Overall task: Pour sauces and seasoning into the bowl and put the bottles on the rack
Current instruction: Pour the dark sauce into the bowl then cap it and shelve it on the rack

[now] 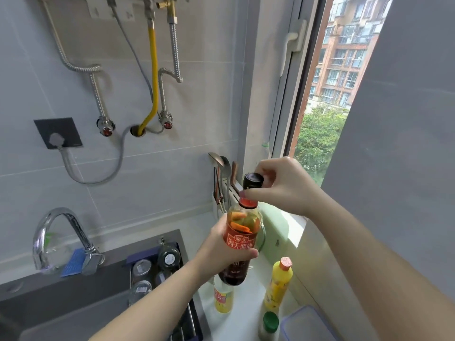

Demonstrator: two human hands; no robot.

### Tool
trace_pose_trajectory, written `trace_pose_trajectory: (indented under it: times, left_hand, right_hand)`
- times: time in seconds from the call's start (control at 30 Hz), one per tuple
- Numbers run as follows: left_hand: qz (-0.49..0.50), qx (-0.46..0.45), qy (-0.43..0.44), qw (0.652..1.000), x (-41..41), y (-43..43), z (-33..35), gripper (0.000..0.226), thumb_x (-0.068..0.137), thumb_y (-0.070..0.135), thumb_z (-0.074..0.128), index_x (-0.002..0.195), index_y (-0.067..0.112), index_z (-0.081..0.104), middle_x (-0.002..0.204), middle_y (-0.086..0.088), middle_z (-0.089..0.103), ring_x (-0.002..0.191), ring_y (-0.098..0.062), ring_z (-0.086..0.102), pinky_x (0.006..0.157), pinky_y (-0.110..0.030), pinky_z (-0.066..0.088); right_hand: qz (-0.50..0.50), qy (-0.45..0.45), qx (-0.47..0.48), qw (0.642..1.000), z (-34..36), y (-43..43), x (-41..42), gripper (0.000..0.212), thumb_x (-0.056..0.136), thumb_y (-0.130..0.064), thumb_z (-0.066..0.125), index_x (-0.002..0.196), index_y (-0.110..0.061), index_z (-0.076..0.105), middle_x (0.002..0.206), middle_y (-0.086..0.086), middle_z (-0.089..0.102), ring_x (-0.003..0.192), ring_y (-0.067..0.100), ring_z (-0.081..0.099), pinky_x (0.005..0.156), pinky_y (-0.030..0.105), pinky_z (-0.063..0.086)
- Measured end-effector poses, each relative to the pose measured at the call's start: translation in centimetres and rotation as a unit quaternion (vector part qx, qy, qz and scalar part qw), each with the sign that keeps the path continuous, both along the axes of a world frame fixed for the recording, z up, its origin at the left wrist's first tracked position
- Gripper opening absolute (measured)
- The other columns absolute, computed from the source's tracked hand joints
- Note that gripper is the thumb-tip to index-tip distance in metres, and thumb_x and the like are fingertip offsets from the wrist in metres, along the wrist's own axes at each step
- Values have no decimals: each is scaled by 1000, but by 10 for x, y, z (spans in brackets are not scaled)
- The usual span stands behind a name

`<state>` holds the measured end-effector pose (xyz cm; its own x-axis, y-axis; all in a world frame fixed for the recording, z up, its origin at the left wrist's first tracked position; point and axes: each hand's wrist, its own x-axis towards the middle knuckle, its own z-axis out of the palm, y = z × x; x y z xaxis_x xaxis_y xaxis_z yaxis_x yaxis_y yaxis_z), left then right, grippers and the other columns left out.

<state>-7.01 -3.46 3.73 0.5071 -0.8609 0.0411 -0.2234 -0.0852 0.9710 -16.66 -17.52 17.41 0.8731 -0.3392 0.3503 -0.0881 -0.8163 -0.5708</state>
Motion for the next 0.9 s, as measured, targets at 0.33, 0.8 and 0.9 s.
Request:
trace_pose_trajectory:
  times: [0.33,0.8,0.9]
  left_hand:
    - [-300,-40,271,914,28,12,19,57,73,25,75,121,7,52,99,-13,64,87,-29,65,83,-42,53]
    - [-520,-51,404,751,34,7,27,66,74,48,71,117,3,50,90,-10,70,77,-21,70,77,-35,58]
    - [-529,-37,427,733,33,10,26,67,73,47,72,118,2,48,89,-10,70,76,-22,70,76,-34,58]
  right_hand:
    - [-24,-119,-64,991,22,0,10,55,86,-66,40,106,-19,58,71,10,59,57,12,49,59,35,46]
    - [120,-98,92,984,14,10,25,58,90,-48,47,72,7,57,62,19,47,52,11,41,52,17,37]
    - [122,-95,93,984,14,12,26,57,89,-48,48,66,5,51,57,8,41,51,10,37,53,16,34]
